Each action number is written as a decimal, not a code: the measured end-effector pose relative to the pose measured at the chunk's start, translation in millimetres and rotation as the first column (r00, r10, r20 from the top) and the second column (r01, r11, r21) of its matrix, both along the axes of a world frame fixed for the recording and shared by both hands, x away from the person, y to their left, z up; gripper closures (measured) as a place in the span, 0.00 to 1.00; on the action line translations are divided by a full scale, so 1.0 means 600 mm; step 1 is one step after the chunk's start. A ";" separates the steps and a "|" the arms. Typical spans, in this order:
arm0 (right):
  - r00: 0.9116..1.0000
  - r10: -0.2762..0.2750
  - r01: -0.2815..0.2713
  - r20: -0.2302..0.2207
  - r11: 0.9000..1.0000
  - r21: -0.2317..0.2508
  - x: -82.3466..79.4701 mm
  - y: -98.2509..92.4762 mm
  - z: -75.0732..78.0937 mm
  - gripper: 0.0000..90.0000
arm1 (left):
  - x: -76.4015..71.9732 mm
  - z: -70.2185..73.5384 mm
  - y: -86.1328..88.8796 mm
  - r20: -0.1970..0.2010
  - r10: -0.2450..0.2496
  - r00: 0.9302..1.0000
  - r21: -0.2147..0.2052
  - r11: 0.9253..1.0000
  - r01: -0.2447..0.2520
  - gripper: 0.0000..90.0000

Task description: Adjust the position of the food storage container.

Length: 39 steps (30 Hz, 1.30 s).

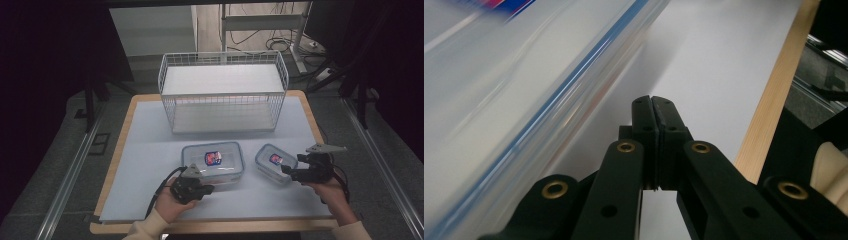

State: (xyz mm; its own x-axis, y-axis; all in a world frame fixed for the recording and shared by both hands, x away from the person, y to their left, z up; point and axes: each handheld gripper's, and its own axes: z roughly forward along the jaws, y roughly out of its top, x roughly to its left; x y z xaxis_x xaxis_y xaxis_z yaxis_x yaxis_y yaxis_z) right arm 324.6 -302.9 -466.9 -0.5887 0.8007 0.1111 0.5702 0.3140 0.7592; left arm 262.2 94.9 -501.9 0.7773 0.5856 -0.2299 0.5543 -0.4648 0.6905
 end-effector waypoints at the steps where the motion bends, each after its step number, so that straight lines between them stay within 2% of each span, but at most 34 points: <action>1: 1.000 0.000 0.000 0.000 1.000 0.001 0.000 0.000 0.001 0.21 | -0.005 -0.005 0.025 -0.016 0.033 0.999 -0.007 0.999 -0.033 1.00; 2: 1.000 -0.002 0.002 0.001 1.000 0.002 0.000 0.000 0.001 0.21 | -0.005 -0.005 0.025 -0.016 0.033 0.999 -0.007 0.999 -0.033 1.00; 3: 1.000 -0.002 0.002 0.001 1.000 0.002 -0.001 0.001 0.002 0.21 | -0.006 -0.009 0.039 -0.027 0.053 0.998 -0.009 0.999 -0.053 1.00; 5: 1.000 0.000 0.000 0.003 1.000 0.000 -0.001 0.002 0.003 0.21 | -0.008 -0.014 0.050 -0.038 0.064 0.997 -0.007 0.998 -0.064 1.00; 9: 1.000 0.006 -0.006 0.001 1.000 -0.001 -0.001 0.004 0.002 0.21 | -0.008 -0.016 0.060 -0.036 0.080 0.996 -0.002 0.997 -0.081 1.00; 19: 1.000 0.004 -0.004 0.002 1.000 0.000 -0.001 0.004 0.002 0.21 | 0.009 -0.026 0.073 -0.041 0.126 0.991 -0.005 0.992 -0.126 1.00; 39: 1.000 0.008 -0.008 0.000 1.000 0.000 -0.001 0.007 0.002 0.21 | 0.030 -0.032 0.089 -0.061 0.170 0.984 -0.011 0.985 -0.171 1.00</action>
State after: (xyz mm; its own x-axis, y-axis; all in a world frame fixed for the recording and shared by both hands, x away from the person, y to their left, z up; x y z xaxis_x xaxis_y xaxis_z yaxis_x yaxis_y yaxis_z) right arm 323.8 -299.0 -465.7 -0.5948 0.7962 0.1109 0.5681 0.3187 0.7588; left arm 280.1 148.1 -521.3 0.6512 0.7040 -0.2835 0.6648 -0.3490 0.6604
